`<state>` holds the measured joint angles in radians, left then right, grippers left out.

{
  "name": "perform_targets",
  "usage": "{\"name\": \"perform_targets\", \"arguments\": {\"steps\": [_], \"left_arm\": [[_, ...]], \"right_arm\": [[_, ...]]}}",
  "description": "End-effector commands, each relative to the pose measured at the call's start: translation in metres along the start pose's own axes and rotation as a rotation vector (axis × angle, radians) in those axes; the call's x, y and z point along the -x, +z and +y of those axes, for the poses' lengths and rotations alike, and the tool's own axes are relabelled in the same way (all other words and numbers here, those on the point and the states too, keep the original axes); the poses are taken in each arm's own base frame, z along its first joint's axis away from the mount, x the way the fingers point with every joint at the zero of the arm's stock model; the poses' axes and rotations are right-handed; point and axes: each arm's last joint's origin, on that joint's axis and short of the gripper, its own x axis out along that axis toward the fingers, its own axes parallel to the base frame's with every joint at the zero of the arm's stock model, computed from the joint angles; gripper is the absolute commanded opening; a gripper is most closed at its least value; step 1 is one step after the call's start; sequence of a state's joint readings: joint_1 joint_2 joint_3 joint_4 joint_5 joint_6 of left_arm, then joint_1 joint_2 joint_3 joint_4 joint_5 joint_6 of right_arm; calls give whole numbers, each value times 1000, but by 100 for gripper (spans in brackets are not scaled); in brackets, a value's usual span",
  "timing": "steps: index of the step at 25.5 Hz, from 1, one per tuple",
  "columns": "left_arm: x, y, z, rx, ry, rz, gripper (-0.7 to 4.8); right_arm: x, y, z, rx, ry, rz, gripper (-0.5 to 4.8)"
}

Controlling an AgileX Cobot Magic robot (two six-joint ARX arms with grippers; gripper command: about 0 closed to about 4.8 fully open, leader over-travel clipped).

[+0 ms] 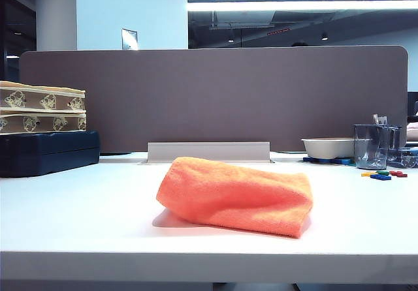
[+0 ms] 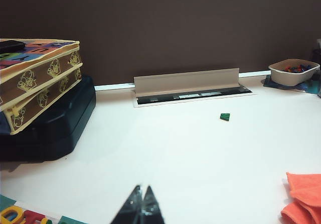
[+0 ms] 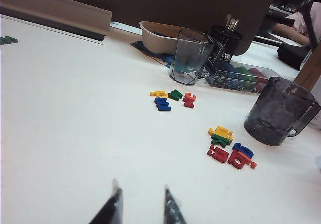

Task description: Use an orange cloth to wipe the letter magnets on the table away for a distance.

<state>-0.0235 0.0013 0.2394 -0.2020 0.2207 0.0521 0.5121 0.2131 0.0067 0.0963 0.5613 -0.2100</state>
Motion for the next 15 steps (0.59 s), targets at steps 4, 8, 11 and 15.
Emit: {"name": "perform_targets", "arguments": {"steps": [4,8,11,15], "left_arm": [[1,0,0,3,-1,16,-5],[1,-3,0,9,-2,43,-5],[1,-3,0,10,-1,45,-5],[1,-3,0,10,-1,45,-5]], "right_arm": [[0,-1,0,-8,-5,-4,103],[0,-1,0,-8,-5,-4,103],[0,-1,0,-8,-5,-4,103],[1,1,-1,-21,-10,-25,103]]}}
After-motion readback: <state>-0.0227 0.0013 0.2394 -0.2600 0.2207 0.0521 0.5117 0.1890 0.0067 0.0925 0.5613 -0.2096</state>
